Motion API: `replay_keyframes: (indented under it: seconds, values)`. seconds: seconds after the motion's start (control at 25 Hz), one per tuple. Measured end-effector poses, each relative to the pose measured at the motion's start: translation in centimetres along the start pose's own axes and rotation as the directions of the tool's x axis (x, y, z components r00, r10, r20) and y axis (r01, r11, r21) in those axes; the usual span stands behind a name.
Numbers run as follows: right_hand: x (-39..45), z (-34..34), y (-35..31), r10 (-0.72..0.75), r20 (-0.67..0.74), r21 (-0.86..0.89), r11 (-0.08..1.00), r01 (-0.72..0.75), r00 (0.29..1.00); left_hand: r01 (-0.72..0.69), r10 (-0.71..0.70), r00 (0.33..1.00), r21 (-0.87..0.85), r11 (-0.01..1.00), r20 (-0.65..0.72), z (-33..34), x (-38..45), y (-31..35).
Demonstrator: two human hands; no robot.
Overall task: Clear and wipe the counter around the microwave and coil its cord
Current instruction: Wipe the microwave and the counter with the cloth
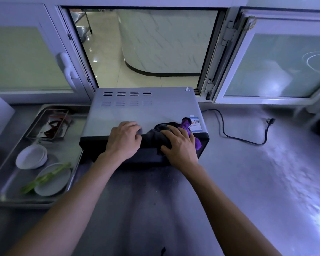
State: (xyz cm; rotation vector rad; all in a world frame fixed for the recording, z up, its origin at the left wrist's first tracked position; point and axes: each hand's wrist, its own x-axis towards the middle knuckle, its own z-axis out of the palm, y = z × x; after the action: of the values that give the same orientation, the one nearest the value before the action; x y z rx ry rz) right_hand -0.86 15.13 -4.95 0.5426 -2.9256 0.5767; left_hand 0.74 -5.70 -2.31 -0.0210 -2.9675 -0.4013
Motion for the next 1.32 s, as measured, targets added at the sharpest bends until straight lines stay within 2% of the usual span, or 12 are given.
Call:
replay_keyframes:
  seconds: [0.24, 0.6, 0.92, 1.12, 1.32]
  values:
    - [3.0, -0.3, 0.0, 0.056, -0.018, 0.087, 0.995, -0.054, 0.998, 0.003, -0.003, 1.0, 0.021, 1.0, 0.013, 0.0, 2.4, -1.1]
    - [13.0, -0.5, 0.8, 0.123, 0.089, 0.096, 0.987, -0.131, 0.988, 0.024, -0.025, 0.999, 0.026, 0.999, 0.038, -0.6, 6.6, -3.0]
    - [19.8, 0.9, 1.3, 0.104, 0.097, 0.098, 0.989, -0.113, 0.99, 0.036, -0.036, 0.999, 0.018, 0.999, 0.0, -0.2, 11.1, -3.4]
    - [20.1, 0.6, 1.1, 0.086, 0.106, 0.081, 0.992, -0.095, 0.991, 0.039, -0.039, 0.999, 0.003, 0.999, -0.014, -0.2, 11.2, -3.2]
    - [15.1, -0.4, -0.3, 0.058, 0.094, 0.112, 0.991, -0.068, 0.994, 0.03, -0.03, 0.999, -0.018, 0.999, 0.016, -0.6, 8.7, -2.4]
